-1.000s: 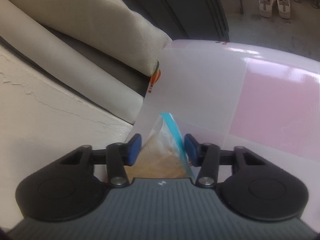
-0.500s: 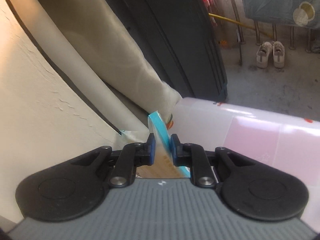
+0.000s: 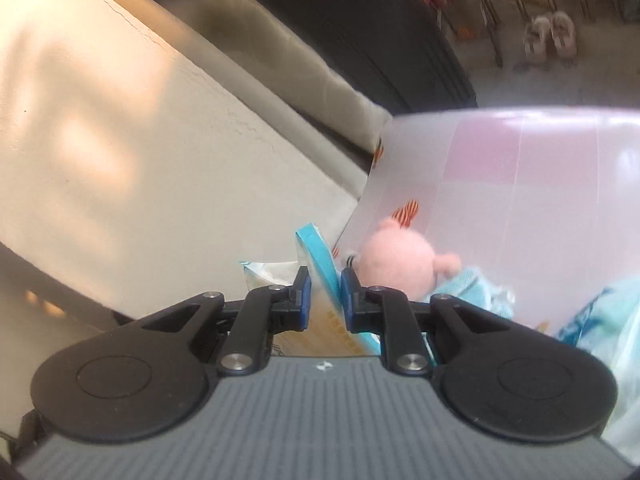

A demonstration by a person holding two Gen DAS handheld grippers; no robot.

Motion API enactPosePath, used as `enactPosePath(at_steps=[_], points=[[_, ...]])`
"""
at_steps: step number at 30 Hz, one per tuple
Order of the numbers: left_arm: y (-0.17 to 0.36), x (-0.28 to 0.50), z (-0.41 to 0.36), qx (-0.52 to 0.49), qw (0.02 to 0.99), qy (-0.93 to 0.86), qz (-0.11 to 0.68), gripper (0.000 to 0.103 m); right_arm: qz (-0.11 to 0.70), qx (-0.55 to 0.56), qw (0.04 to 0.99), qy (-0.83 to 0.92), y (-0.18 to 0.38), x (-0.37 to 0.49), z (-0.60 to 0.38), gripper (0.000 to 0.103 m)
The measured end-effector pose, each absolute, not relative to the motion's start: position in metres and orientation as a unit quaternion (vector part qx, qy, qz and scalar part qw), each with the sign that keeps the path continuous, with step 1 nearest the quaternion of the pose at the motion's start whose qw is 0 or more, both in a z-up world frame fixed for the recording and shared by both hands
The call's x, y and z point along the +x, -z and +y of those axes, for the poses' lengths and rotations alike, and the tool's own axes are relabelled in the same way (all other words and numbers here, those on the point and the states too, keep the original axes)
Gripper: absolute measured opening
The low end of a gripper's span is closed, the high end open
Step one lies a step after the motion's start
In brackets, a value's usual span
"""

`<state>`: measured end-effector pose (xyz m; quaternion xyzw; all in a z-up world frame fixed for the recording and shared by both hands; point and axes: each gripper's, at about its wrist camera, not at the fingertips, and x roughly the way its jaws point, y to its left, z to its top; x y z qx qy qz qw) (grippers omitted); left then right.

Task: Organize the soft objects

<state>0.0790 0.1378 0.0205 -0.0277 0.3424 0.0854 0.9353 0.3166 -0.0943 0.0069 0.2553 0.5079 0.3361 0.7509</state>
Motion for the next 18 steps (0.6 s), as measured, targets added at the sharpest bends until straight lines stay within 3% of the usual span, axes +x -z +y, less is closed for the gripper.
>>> enactPosePath(at_steps=[9,18], points=[[0.005,0.108,0.128,-0.079,0.917,-0.004,0.391,0.054,0.564,0.23,0.74,-0.287,0.029,0.291,-0.105,0.027],[0.019,0.114,0.118,-0.109,0.908,0.012,0.404,0.053,0.57,0.215,0.746,-0.27,0.031,0.291,-0.107,0.03]])
